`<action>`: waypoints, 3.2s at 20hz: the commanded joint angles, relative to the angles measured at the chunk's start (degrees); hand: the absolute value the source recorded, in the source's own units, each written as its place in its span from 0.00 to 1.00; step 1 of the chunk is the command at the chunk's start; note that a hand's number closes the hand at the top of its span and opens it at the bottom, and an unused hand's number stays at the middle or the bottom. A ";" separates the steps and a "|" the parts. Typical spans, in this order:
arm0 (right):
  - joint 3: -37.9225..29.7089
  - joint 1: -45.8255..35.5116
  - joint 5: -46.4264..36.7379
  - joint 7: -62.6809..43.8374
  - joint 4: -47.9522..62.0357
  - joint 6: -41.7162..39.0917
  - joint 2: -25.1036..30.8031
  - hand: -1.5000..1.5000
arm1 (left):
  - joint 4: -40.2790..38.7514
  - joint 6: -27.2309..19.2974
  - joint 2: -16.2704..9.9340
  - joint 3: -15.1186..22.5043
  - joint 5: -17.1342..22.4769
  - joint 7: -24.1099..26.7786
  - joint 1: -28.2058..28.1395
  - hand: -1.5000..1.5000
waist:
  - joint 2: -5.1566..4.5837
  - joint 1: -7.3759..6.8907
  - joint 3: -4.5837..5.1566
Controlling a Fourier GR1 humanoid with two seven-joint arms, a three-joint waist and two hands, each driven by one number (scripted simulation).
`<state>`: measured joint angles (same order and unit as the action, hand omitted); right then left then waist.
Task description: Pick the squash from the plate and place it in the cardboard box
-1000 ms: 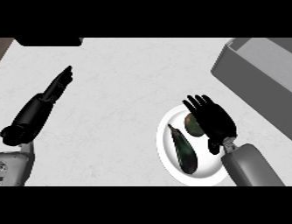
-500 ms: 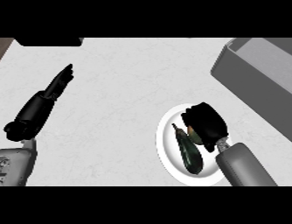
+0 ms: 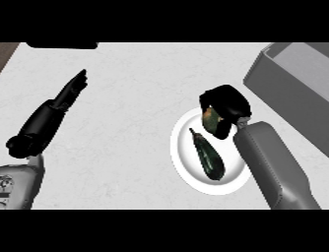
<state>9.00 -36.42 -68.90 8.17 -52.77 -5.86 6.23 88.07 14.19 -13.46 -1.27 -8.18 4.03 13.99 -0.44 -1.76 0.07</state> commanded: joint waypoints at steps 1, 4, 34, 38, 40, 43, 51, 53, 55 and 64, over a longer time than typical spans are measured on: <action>-6.09 -10.30 2.85 0.18 9.73 3.05 -2.31 1.00 | 2.54 0.11 0.43 0.36 0.20 -3.85 1.49 0.50 | -0.03 -0.15 -0.14; -7.84 -13.81 3.39 3.90 10.88 6.57 0.29 1.00 | -2.33 -0.21 0.31 -0.06 -1.32 3.81 -2.27 0.50 | 0.00 0.52 -0.08; -29.93 -26.73 7.58 -7.28 25.41 10.50 28.39 1.00 | 2.65 0.28 2.13 1.01 -1.57 0.64 -2.99 0.50 | -0.47 -0.83 -0.12; -28.95 -28.18 6.41 -8.12 32.51 2.17 31.12 1.00 | 0.05 2.43 -0.23 -1.21 0.03 1.75 -0.18 0.50 | -0.92 -1.53 -0.10; -28.75 -28.60 6.24 -6.84 35.23 -0.06 31.99 1.00 | -1.08 2.25 -0.33 -2.20 0.54 0.57 2.38 0.50 | -0.93 -1.21 -0.13; -29.03 -27.53 6.34 -1.74 38.50 -2.45 35.34 1.00 | 0.34 1.03 1.33 -0.06 -1.14 -1.05 2.35 0.50 | -0.97 -1.30 -0.21; -26.98 -25.18 4.62 6.52 43.86 -10.50 37.13 0.00 | -0.86 2.30 0.74 -1.02 0.02 -1.14 2.69 0.50 | -1.07 -1.51 -0.28; -27.52 -24.71 5.27 10.56 43.95 -11.07 37.92 0.00 | 0.22 0.88 1.44 0.17 -1.86 0.60 1.04 0.50 | -1.09 -1.75 -0.31; -29.19 -26.49 7.06 13.55 43.51 -12.06 38.57 0.00 | -1.27 2.10 0.54 -0.63 -0.97 0.46 2.95 0.50 | -1.31 -1.92 -0.35; -57.07 -28.75 34.32 13.76 46.19 -7.35 38.13 0.00 | -0.32 0.63 1.87 -0.75 -0.99 -0.07 1.42 0.50 | -0.95 -0.49 -0.53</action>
<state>-38.61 -64.68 -43.78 22.78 -8.32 -13.71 43.83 87.83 15.28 -12.00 -2.01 -9.05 4.00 15.47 -1.37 -2.73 -0.46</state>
